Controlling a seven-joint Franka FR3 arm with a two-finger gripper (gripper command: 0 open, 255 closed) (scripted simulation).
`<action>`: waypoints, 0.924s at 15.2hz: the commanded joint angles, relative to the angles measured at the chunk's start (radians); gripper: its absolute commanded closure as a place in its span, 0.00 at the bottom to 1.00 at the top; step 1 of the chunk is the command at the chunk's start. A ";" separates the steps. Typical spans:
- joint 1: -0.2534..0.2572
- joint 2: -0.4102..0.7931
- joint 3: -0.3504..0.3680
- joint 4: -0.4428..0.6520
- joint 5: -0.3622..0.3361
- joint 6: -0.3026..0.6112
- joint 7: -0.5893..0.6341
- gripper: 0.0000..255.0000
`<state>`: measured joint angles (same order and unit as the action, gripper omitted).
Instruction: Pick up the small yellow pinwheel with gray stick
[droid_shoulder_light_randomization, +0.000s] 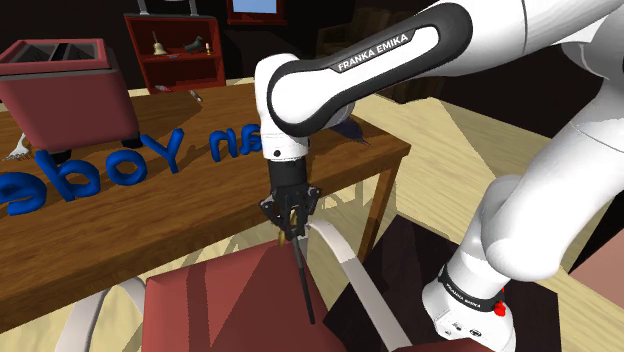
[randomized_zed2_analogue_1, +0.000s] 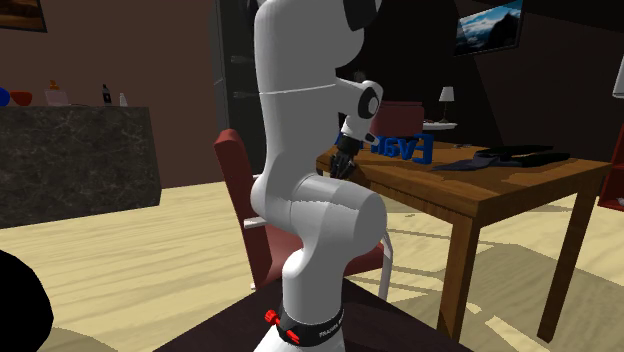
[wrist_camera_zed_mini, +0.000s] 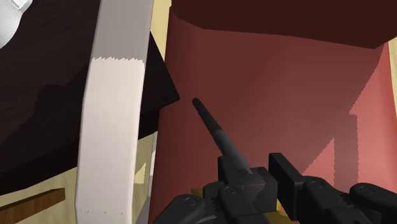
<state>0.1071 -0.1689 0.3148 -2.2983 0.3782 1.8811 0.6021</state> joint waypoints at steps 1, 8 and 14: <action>-0.009 -0.002 -0.006 0.016 -0.028 -0.025 0.007 1.00; -0.014 -0.037 -0.013 0.077 -0.031 -0.120 0.025 1.00; -0.019 -0.052 -0.015 0.118 -0.032 -0.175 0.035 1.00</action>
